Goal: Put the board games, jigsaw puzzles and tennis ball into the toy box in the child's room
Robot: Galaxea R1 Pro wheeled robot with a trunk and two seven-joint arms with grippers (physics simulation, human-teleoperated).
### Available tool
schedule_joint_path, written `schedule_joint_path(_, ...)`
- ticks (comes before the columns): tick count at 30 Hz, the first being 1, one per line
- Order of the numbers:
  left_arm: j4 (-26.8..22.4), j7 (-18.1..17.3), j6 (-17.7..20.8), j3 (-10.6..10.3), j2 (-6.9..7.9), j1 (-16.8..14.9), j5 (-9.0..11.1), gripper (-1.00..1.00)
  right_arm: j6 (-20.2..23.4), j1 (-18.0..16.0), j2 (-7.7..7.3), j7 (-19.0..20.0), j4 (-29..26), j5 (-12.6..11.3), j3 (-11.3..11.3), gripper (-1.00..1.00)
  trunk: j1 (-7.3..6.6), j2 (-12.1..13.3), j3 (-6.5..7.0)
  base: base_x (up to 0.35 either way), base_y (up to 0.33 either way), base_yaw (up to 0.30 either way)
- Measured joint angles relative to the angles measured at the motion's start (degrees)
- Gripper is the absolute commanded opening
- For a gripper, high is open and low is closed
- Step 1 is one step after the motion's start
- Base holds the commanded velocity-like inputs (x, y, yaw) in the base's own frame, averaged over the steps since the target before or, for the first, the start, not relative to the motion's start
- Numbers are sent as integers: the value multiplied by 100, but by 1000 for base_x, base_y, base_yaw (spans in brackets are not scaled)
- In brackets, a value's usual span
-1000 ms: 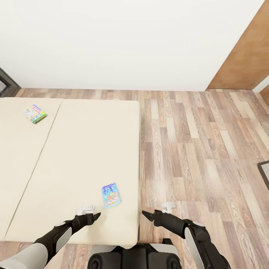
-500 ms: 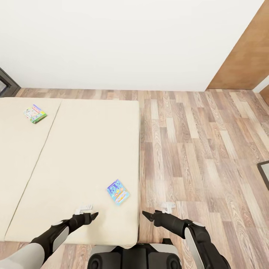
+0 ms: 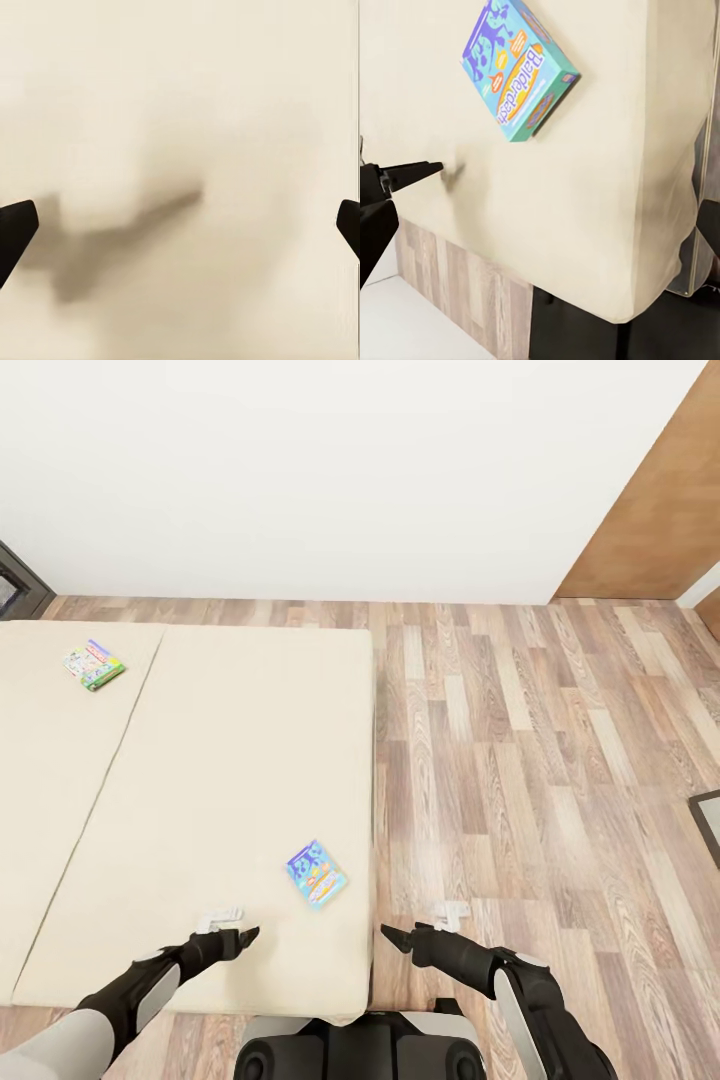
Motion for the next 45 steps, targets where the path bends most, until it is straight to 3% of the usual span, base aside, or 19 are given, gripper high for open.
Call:
schedule_joint_path(5,-272,43,213,15,-36,-7,1,100,0,0,0,0,1,-2,0,100,0,0,0,0,0,0)
schedule_joint_path(10,-634,257,955,25,-111,-66,13,100,0,0,0,-5,2,3,0,100,0,0,0,0,0,0)
schedule_joint_path(16,-852,561,1847,47,-203,-524,50,100,0,0,0,0,-3,-3,0,100,0,0,1,0,0,0)
schedule_joint_path(18,-864,627,1964,46,-262,-665,51,100,0,0,0,4,-4,-6,-3,100,0,0,0,0,0,0)
schedule_joint_path(22,-871,796,2099,49,-359,-868,57,100,0,0,-2,12,-6,-23,-7,100,0,0,0,0,0,0)
schedule_joint_path(26,-874,1232,2176,49,-546,-1074,69,100,6,0,-7,40,-41,-59,-8,100,0,0,0,0,0,0)
schedule_joint_path(30,-875,1537,2194,48,-640,-1162,77,100,11,0,-15,61,-57,-75,-12,100,0,0,0,0,0,0)
schedule_joint_path(39,-875,1774,2235,50,-753,-1240,98,100,36,0,-48,152,-82,-96,-38,100,0,0,-14,0,0,0)
schedule_joint_path(41,-875,1784,2236,49,-766,-1250,100,100,39,0,-69,217,-84,-99,-77,100,0,0,-27,0,0,0)
schedule_joint_path(45,-875,1797,2238,47,-779,-1284,101,100,48,4,-172,484,-84,-115,-396,100,0,0,-59,0,0,0)
